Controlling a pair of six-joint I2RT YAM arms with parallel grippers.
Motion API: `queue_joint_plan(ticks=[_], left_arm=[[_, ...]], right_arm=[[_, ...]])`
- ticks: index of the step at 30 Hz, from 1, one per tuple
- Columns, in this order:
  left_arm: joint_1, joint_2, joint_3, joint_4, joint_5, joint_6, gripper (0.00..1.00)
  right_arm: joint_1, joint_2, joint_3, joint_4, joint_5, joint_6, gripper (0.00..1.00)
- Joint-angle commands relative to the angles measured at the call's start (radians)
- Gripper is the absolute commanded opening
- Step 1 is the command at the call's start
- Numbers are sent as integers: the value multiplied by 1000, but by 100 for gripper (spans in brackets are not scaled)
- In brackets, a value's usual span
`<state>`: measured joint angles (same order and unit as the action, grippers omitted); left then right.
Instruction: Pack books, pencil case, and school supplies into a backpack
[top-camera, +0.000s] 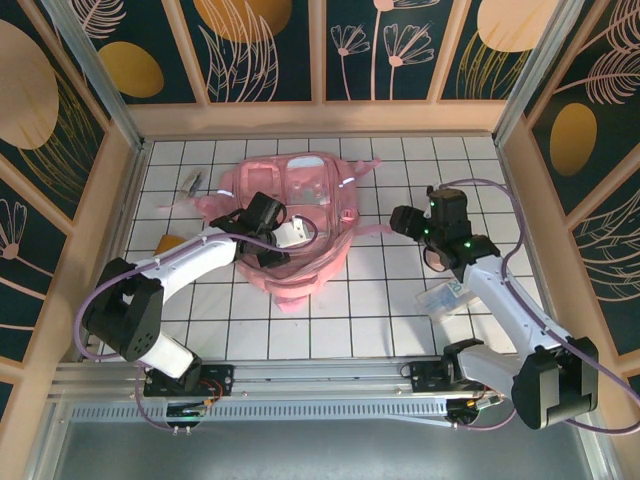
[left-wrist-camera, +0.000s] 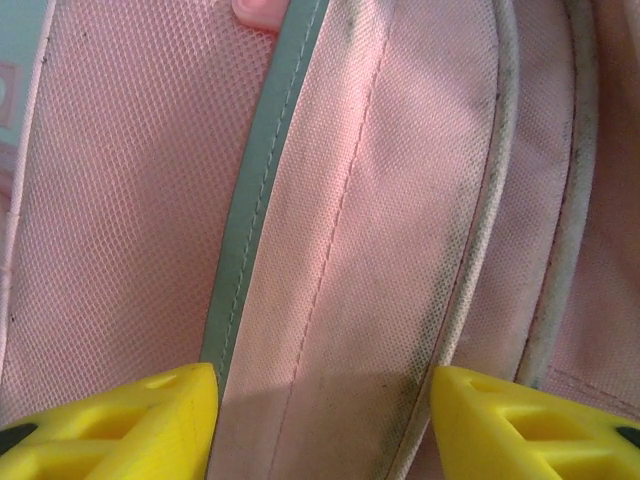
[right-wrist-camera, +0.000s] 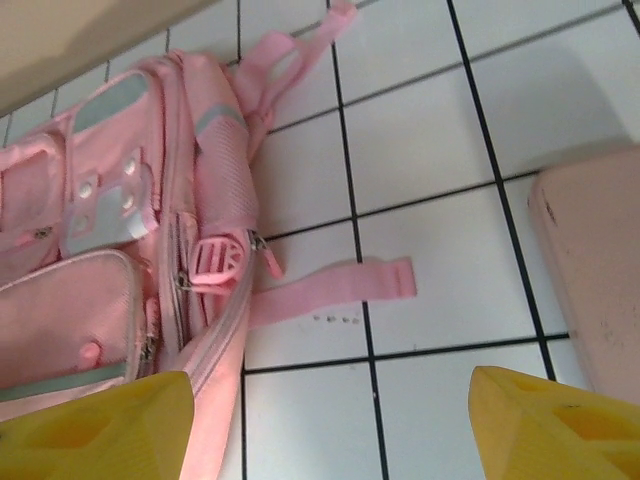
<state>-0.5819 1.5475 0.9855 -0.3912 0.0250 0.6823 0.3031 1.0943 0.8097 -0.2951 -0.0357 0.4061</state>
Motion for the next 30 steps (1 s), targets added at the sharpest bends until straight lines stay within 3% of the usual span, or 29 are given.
queue_joint_plan(ticks=[1,7,10,12,14,15,18,22,26,30], left_arm=[[-5,24,-41,19,54,46,60],[-5,2,-36,-39,209,138,66],[-5,-15,-99,89,76,135,66],[-6,10,-95,119,-21,137,42],[-5,44,-66,129,-101,136,9],[-5,54,-51,129,-118,134,0],[-6,44,-26,130,-116,131,0],[-5,-89,-24,141,-49,92,0],[-5,-224,-58,155,58,74,0],[-6,-270,-67,149,98,50,0]], right_arm=[[7,21,43,-4,-3,-55,73],[11,46,23,101,-157,-182,72],[31,58,0,177,-253,-355,71],[56,68,-21,234,-275,-485,71],[75,81,-43,295,-310,-651,72],[75,90,-47,314,-339,-720,72],[73,153,-26,322,-418,-974,72],[71,305,95,168,-543,-1292,72],[71,447,203,105,-565,-1458,70],[74,534,233,240,-513,-1450,59]])
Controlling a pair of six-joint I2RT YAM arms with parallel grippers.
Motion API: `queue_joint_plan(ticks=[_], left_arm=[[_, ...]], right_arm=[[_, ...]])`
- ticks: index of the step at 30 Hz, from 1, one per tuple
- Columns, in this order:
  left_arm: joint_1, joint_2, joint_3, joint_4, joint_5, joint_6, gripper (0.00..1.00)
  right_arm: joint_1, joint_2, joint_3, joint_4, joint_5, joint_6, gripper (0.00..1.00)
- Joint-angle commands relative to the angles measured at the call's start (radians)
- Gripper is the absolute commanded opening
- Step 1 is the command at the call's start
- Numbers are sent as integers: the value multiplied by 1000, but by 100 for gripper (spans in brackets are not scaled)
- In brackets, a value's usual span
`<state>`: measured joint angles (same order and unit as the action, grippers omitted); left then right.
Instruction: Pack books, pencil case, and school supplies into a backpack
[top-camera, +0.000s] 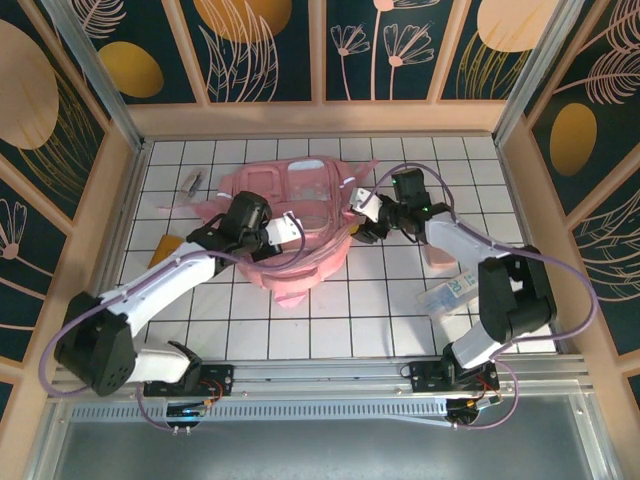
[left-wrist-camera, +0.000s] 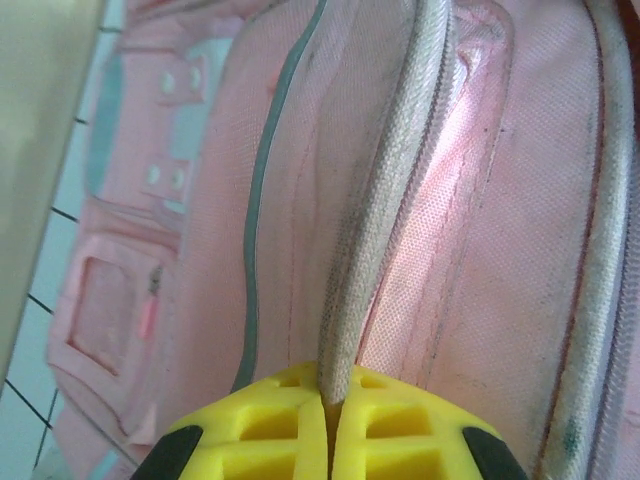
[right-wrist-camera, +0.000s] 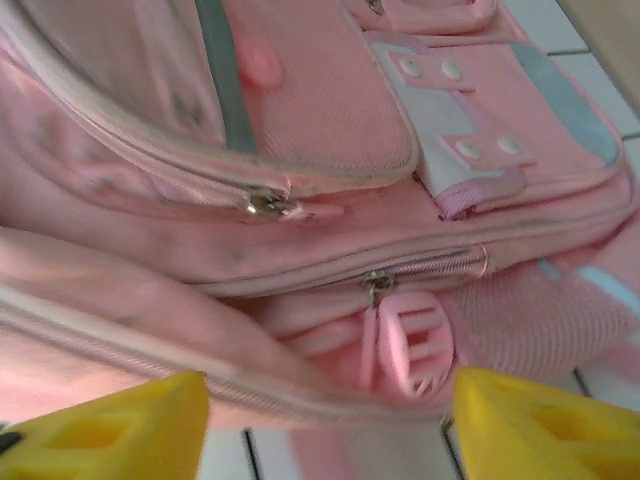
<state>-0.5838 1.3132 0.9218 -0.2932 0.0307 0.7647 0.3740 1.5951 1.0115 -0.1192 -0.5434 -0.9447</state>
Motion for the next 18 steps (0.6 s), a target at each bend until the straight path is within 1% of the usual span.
queue_joint_plan(ticks=[1,3,5,8,9,10,12,13,16,18], left_arm=[[-3,-41,2,51,99,-45,0],[-3,-48,6,57,112,-52,0],[-3,-56,-4,78,124,-51,0],[-3,-79,-51,141,138,-88,0],[-3,-85,-64,158,145,-103,0],[-4,-92,-78,177,155,-121,0],[-4,-100,-98,208,165,-147,0],[-2,-100,-101,214,159,-160,0],[-4,-92,-97,210,151,-185,0],[-2,-91,-102,222,178,-195,0]], right_arm=[[2,51,30,99,16,-99,56],[0,85,46,123,23,-106,51],[-1,119,67,119,9,-111,44],[0,167,109,70,-8,-89,29],[2,180,112,59,-11,-86,28],[4,188,103,67,-13,-78,29],[12,194,77,75,-23,-83,43],[12,196,70,70,-26,-84,48],[23,200,62,43,-11,-105,49],[25,204,51,34,9,-134,49]])
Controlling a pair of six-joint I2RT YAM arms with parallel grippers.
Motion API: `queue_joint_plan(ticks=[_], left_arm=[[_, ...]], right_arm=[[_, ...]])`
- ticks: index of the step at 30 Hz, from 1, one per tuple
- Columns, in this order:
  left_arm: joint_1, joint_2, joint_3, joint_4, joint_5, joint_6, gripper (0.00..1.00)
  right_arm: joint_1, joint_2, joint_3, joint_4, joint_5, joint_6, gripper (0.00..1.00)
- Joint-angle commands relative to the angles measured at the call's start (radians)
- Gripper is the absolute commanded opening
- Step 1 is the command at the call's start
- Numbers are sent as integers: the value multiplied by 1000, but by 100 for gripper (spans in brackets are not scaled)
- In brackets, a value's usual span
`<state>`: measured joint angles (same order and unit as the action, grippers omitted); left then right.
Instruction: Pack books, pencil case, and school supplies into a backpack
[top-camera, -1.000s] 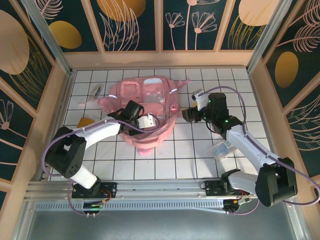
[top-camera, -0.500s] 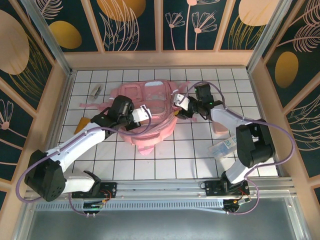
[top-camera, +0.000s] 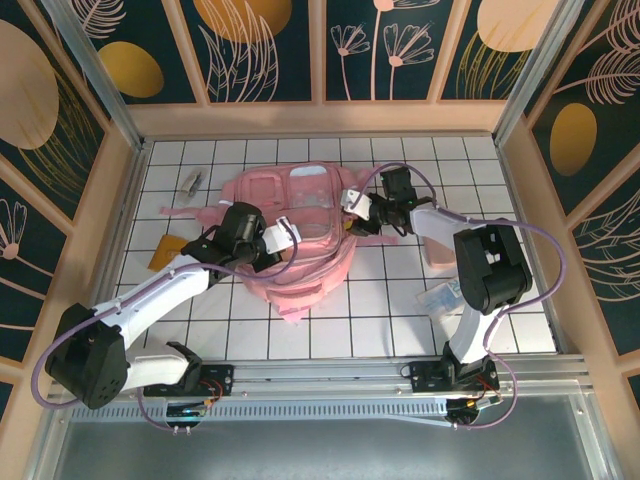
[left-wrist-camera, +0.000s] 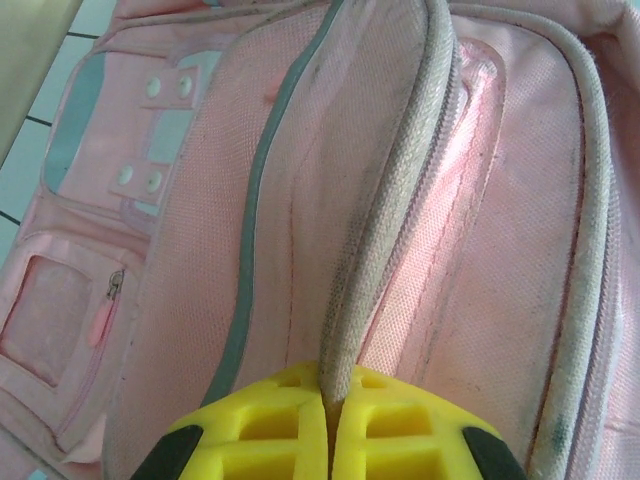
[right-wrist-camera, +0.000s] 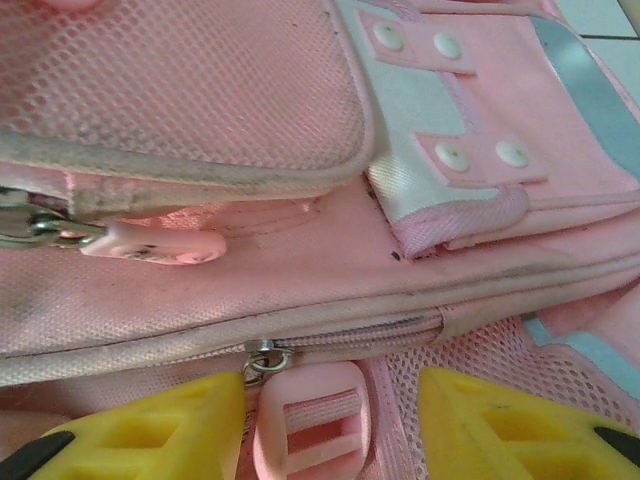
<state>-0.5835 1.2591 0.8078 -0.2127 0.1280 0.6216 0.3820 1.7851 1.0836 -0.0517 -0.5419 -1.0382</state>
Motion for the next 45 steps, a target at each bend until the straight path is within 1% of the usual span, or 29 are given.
queue_joint_plan(ticks=[1,3,5,7,8,9,10,11,15,16,18,20,21,26,29,31,33,36,38,40,42,44,45], left_arm=[[-3,-34,9,152,90,-60,0],[-4,-29,11,164,87,-83,0],[-2,-24,21,155,69,-107,0],[-1,-20,28,147,78,-117,0],[1,-21,26,151,92,-117,0],[1,-23,22,155,104,-113,0],[1,-26,22,158,119,-109,0],[1,-31,20,159,129,-111,0],[1,-58,9,177,162,-132,0],[1,-62,4,180,175,-126,0],[2,-61,-1,184,175,-115,0],[1,-49,4,171,152,-117,0],[1,-40,11,162,144,-120,0],[1,20,43,163,121,-173,0],[7,62,52,175,89,-201,0],[8,92,65,182,98,-219,0],[10,121,86,187,114,-240,0],[10,172,143,168,122,-281,0],[10,198,189,145,122,-313,0],[11,214,223,131,135,-333,0],[13,225,248,128,164,-360,0],[14,232,268,128,194,-405,0],[13,237,276,128,210,-433,0]], right_arm=[[17,14,-28,-27,20,-51,49],[16,16,-26,-52,-3,-67,49],[11,10,1,-134,-59,-93,49],[8,5,20,-203,-59,-115,49],[6,5,19,-213,-57,-120,49],[4,2,2,-185,-49,-114,49],[3,-5,-30,-118,-25,-94,46],[5,-10,-63,-45,-3,-68,41],[11,-11,-80,66,74,-10,26],[9,-14,-84,82,76,-3,24],[5,-20,-84,80,58,-6,15],[0,-32,-79,57,32,-13,1],[0,-41,-82,48,23,-12,0],[-15,-118,-98,-34,-29,-8,0],[-18,-169,-88,-145,-53,-19,0],[-16,-198,-80,-223,-69,-32,0],[-6,-225,-85,-271,-44,-56,0],[29,-256,-79,-376,-2,-129,0],[70,-279,-64,-442,37,-127,0],[109,-306,-44,-508,47,-106,0],[157,-336,-37,-554,39,-86,0],[200,-378,-58,-530,11,-38,0],[218,-401,-71,-502,-30,-2,0]])
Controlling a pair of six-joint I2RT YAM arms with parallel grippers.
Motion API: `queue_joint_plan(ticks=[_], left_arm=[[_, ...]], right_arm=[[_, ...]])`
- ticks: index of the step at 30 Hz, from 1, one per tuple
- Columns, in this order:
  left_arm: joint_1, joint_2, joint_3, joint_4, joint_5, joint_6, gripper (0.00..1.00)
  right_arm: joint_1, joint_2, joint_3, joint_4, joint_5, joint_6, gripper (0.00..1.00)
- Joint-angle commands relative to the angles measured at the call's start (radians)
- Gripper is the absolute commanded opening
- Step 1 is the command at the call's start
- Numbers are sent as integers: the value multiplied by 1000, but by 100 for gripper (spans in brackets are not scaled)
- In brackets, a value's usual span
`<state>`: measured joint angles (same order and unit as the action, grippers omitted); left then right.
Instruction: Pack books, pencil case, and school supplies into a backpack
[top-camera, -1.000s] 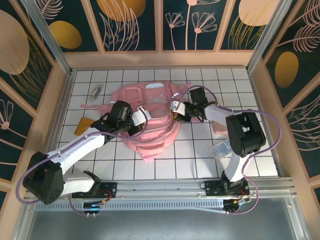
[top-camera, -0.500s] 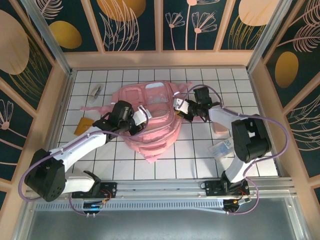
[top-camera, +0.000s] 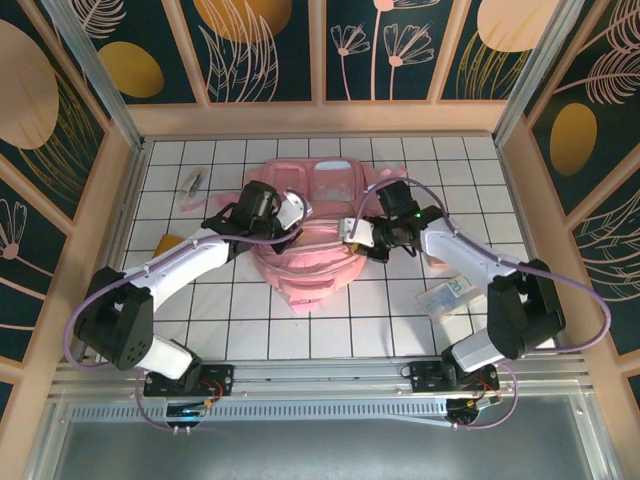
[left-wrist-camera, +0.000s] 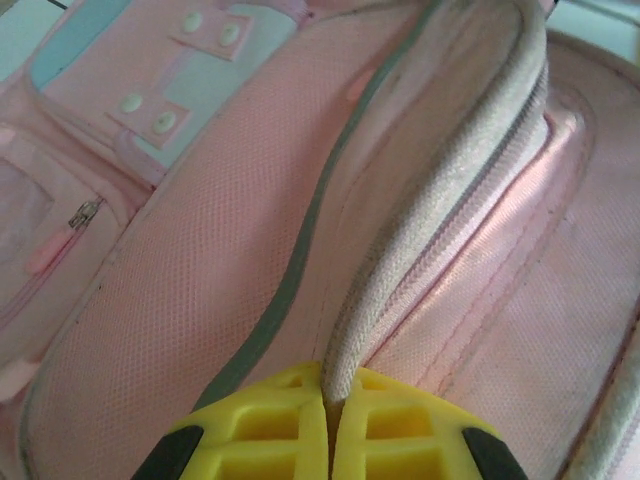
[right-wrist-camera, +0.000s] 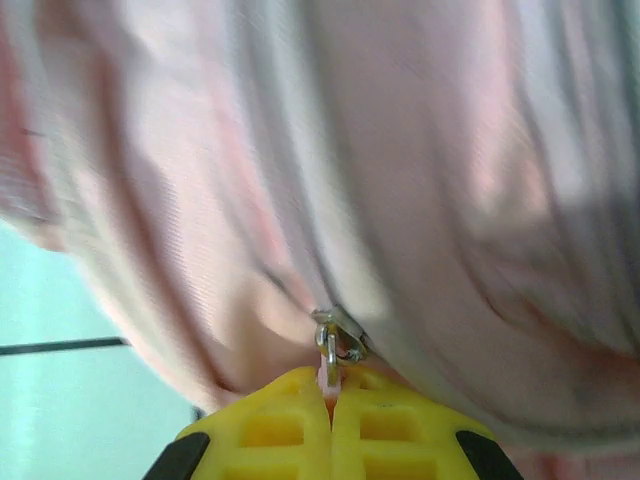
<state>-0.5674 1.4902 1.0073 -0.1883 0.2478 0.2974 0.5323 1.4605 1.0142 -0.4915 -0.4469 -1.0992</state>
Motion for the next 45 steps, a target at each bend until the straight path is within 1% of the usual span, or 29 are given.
queue_joint_plan(ticks=[1,3,4,5,8,10,13,15,17,19,21,22,25,27,28,29,31,33,34,35,38,41,45], left_arm=[[-3,9,80,103,104,-132,0],[-4,16,74,112,140,-184,0],[-2,18,64,125,154,-204,0],[-4,18,49,148,163,-229,0],[-4,18,27,171,145,-279,0],[-4,12,25,163,130,-293,0],[-3,-9,8,174,112,-290,0],[-3,-19,4,167,78,-277,0],[-2,-23,12,140,47,-270,0],[-3,-29,11,134,45,-258,0],[-3,-39,-4,153,50,-245,0],[-3,-42,-8,159,50,-238,0],[-3,-48,-7,161,75,-230,0],[-3,-54,-12,171,104,-231,0],[-3,-56,-17,179,113,-231,0],[-3,-57,-25,188,121,-225,0],[-3,-61,-29,189,129,-214,0],[-2,-60,-29,181,145,-209,0],[-2,-60,-29,177,155,-206,0],[-2,-58,-29,175,168,-204,0],[-3,-50,-18,169,192,-205,0],[-3,-49,-3,158,202,-212,0],[-3,-52,-8,176,212,-217,0]], right_arm=[[81,-96,-16,-14,-158,108,0],[122,-128,-54,121,-232,235,0],[143,-132,-68,180,-244,288,0],[170,-131,-85,270,-232,363,0],[239,-82,-94,429,-167,523,0],[280,-26,-70,465,-135,583,2],[312,30,-65,487,-103,601,12],[310,26,-83,501,-71,616,24],[297,-2,-97,497,-83,613,36],[291,-55,-113,465,-134,546,40],[300,-117,-112,318,-207,317,42],[299,-138,-109,263,-195,238,43],[284,-212,-115,193,-48,106,43],[251,-256,-148,226,65,32,44],[228,-275,-169,257,96,2,44],[198,-295,-195,303,125,-19,46],[135,-326,-220,348,126,-60,49],[76,-349,-231,311,107,-171,54],[66,-351,-238,303,127,-203,57],[53,-349,-241,300,151,-219,57],[21,-341,-253,301,142,-246,57],[21,-331,-270,340,152,-258,57],[21,-337,-317,439,166,-276,56]])
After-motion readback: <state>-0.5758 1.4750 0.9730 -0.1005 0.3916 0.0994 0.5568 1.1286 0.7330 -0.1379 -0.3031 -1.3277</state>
